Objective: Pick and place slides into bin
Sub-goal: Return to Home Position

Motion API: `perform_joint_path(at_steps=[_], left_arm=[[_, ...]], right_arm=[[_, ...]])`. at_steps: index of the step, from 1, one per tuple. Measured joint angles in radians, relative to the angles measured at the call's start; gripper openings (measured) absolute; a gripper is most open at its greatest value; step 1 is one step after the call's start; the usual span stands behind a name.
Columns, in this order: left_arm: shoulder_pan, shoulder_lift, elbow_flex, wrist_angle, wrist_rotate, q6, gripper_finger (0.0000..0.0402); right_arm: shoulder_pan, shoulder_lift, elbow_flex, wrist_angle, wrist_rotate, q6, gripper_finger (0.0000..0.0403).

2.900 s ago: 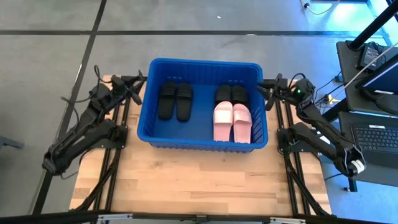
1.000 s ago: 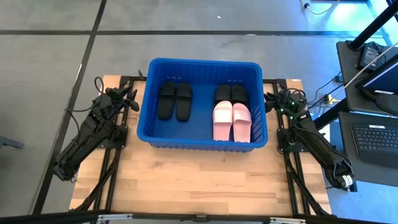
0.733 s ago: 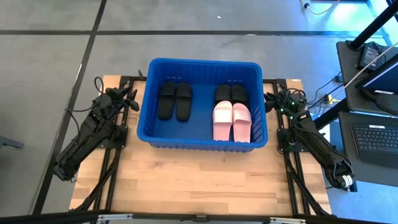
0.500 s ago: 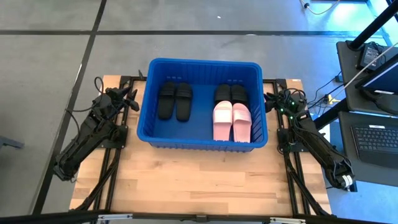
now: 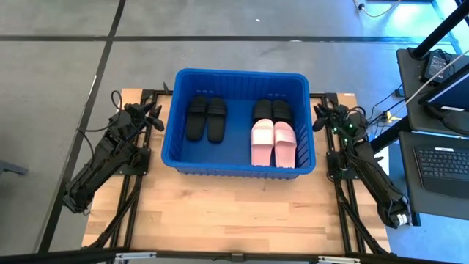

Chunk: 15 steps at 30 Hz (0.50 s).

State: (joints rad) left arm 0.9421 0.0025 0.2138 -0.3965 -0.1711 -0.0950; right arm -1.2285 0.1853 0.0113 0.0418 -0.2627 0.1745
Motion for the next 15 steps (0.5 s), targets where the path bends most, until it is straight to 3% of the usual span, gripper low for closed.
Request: perform_joint_path(at_steps=[6,9,15], left_arm=[[0.0,0.0,0.0,0.0,0.0,0.0,0.0171],[0.0,0.0,0.0,0.0,0.0,0.0,0.0171],[0.0,0.0,0.0,0.0,0.0,0.0,0.0171]], right_arm=[[0.0,-0.129,0.0,0.0,0.0,-0.003,0.0113],[0.0,-0.184,0.0,0.0,0.003,-0.09,0.0113],[0.0,-0.185,0.0,-0.002,0.007,-0.184,0.0113]])
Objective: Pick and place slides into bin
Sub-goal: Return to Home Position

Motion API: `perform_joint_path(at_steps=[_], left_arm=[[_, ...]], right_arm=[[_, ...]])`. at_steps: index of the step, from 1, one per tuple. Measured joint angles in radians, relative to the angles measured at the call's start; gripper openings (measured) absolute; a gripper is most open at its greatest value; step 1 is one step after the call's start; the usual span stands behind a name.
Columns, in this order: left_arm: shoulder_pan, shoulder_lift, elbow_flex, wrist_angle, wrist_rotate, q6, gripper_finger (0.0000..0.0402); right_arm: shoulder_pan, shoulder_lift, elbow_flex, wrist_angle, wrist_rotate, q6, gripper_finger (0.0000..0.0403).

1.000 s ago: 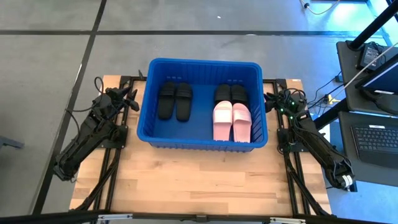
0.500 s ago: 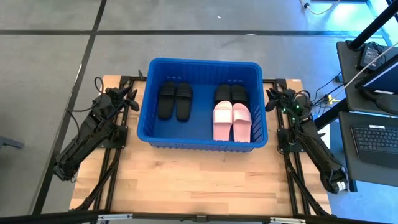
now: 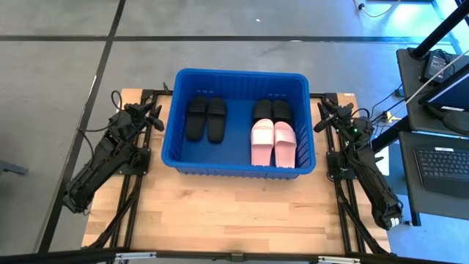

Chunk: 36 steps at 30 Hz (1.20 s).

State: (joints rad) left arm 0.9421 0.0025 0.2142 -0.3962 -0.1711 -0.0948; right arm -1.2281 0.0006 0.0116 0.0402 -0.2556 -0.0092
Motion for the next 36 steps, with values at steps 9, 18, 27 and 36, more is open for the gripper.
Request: perform_joint_path(at_steps=[9,18,27,36], left_arm=[[0.0,0.0,0.0,0.0,0.0,0.0,0.0171],[0.0,0.0,0.0,0.0,0.0,0.0,0.0171],[0.0,0.0,0.0,0.0,0.0,0.0,0.0171],[0.0,0.0,0.0,0.0,0.0,0.0,0.0171]], right_arm=[[0.0,0.0,0.0,0.0,0.001,0.004,0.0113],[0.003,0.002,0.0,0.0,0.001,0.004,0.0113],[0.029,0.002,0.0,0.001,0.001,0.005,0.0113],[0.029,0.002,0.0,0.001,0.001,0.005,0.0113]])
